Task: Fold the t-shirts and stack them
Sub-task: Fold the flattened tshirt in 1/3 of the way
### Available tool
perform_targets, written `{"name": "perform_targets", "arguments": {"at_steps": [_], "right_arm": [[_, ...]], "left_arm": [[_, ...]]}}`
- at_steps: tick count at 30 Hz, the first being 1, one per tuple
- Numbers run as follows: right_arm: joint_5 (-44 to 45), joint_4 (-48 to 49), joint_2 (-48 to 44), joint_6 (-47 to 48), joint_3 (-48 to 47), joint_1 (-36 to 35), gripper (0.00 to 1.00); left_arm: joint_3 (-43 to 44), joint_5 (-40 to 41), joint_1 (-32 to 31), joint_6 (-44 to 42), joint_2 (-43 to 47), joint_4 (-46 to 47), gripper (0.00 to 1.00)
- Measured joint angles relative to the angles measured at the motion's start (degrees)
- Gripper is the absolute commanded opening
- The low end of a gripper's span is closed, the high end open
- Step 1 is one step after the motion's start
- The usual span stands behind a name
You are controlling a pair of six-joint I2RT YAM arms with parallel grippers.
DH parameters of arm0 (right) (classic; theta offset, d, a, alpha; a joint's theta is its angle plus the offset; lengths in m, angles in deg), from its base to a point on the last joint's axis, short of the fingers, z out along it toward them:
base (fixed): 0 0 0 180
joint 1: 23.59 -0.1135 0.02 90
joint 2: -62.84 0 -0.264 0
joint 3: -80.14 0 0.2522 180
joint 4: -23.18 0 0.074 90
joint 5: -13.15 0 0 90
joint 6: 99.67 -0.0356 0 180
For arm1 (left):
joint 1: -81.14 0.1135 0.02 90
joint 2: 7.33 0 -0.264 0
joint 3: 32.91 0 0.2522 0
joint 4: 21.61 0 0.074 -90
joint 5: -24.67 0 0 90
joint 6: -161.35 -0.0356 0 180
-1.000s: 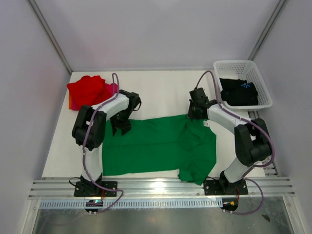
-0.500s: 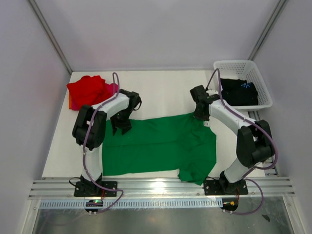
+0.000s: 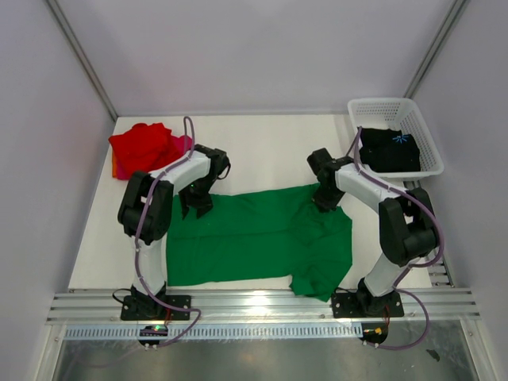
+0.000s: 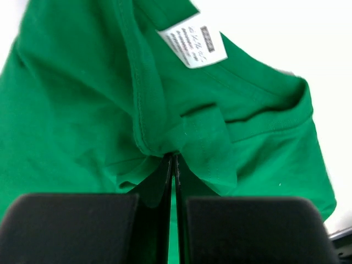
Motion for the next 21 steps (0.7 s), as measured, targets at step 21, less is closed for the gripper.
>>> {"name": "perform_targets", "arguments": {"at_steps": [21], "right_arm": [[10.62, 0.7, -7.21, -6.86, -3.41, -8.24, 0.42]], "left_arm": [[-2.71, 0.0, 0.0, -1.29, 0.02, 0.7, 0.55]]}}
